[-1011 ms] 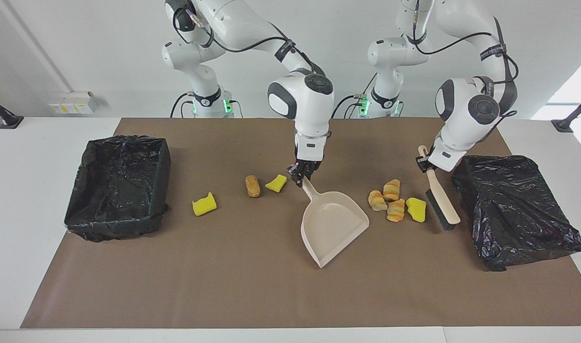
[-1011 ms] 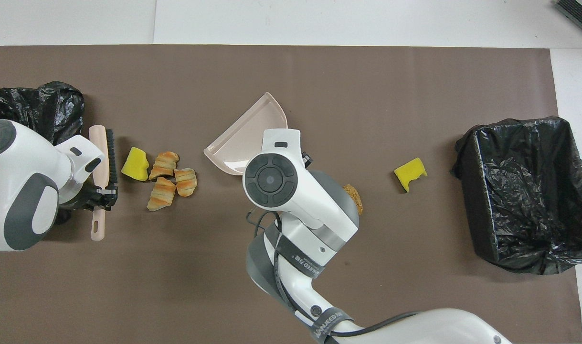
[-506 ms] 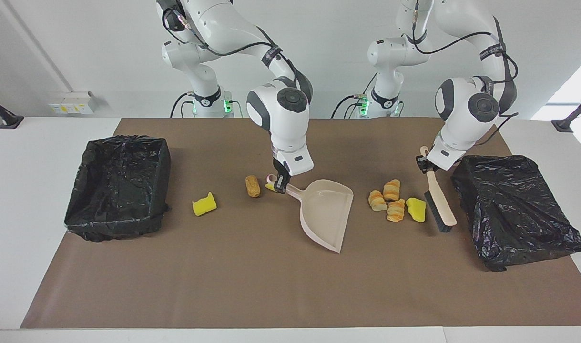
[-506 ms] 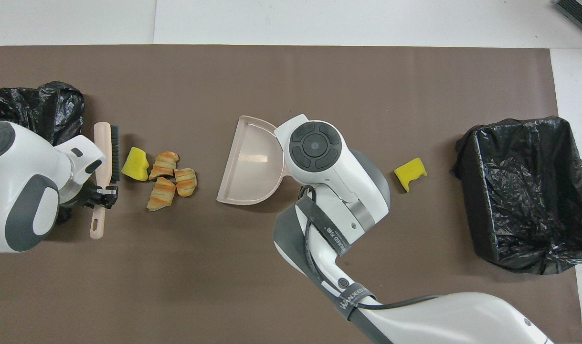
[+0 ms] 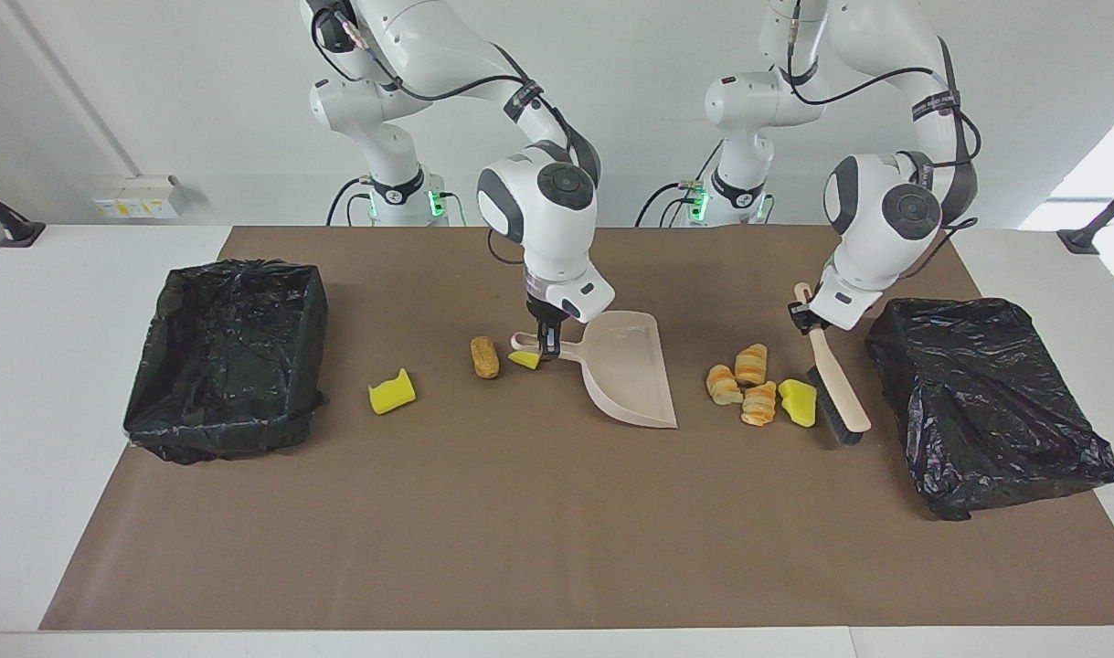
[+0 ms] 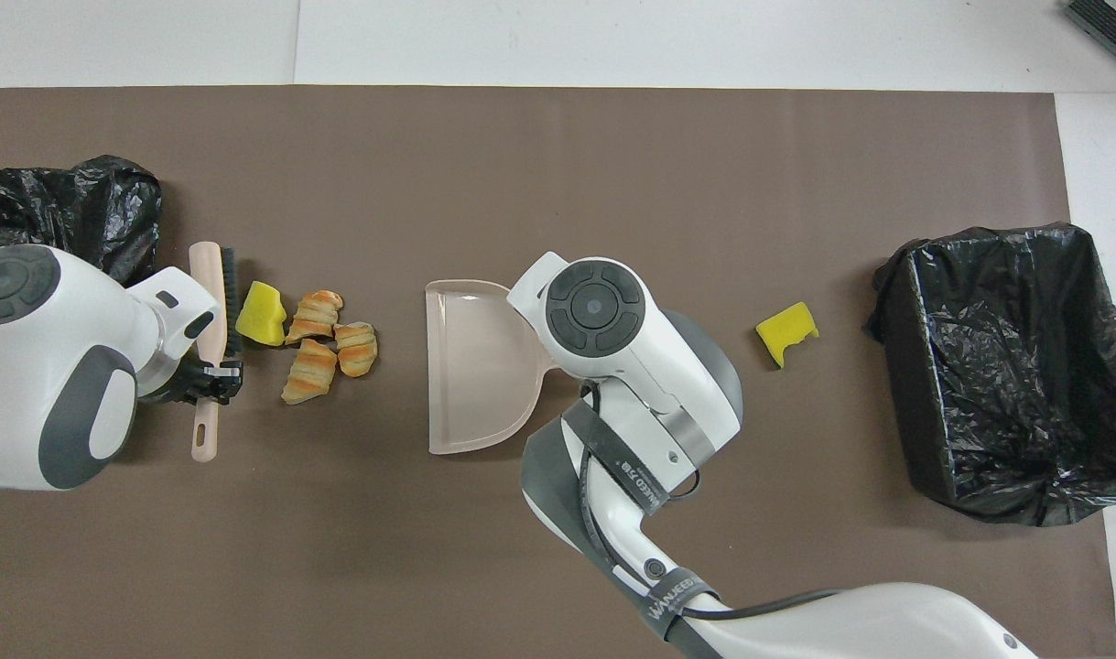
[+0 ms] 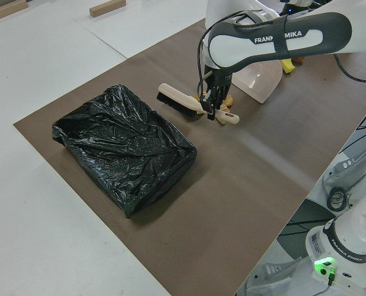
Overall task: Sweep and dump trash in bin
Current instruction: 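Sweep the pastries and sponges into the dustpan with the left gripper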
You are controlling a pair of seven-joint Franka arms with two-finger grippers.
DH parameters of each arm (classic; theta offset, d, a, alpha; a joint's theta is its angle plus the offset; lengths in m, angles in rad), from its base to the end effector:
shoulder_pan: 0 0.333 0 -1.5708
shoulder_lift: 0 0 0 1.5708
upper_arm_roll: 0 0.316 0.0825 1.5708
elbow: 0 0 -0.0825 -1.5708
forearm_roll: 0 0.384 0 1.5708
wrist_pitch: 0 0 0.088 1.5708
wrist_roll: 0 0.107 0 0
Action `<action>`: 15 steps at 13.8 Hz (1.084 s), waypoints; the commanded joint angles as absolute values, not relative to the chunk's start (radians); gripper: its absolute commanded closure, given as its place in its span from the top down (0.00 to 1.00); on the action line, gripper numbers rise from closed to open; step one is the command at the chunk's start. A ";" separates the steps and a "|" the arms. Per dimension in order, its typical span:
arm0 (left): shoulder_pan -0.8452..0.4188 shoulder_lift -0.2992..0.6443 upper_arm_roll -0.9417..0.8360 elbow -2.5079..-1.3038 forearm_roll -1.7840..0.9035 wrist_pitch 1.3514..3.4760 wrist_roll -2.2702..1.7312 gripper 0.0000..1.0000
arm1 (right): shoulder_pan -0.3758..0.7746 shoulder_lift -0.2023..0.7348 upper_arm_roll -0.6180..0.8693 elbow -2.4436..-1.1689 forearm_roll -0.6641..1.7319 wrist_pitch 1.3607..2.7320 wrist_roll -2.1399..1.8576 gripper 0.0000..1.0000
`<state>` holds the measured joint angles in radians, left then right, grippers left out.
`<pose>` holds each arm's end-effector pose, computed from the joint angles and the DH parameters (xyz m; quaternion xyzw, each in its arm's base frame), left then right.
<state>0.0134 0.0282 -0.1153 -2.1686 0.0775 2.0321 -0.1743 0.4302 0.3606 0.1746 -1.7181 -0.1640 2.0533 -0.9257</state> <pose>0.5180 -0.0484 0.3687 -0.9960 -0.0159 0.0769 0.0425 0.5450 0.3539 0.3790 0.6969 0.7159 -0.0157 0.0395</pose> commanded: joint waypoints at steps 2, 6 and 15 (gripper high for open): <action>-0.040 0.011 -0.107 -2.210 0.061 2.075 -0.173 0.00 | 0.439 0.331 0.178 -1.773 -0.143 2.088 -0.956 0.00; -0.141 0.005 -0.107 -2.217 0.005 2.062 -0.179 0.00 | 0.455 0.348 0.178 -1.779 -0.143 2.127 -0.910 0.00; -0.319 -0.014 -0.113 -2.192 -0.191 1.904 -0.184 0.00 | 0.471 0.382 0.179 -1.782 -0.141 2.192 -0.801 0.00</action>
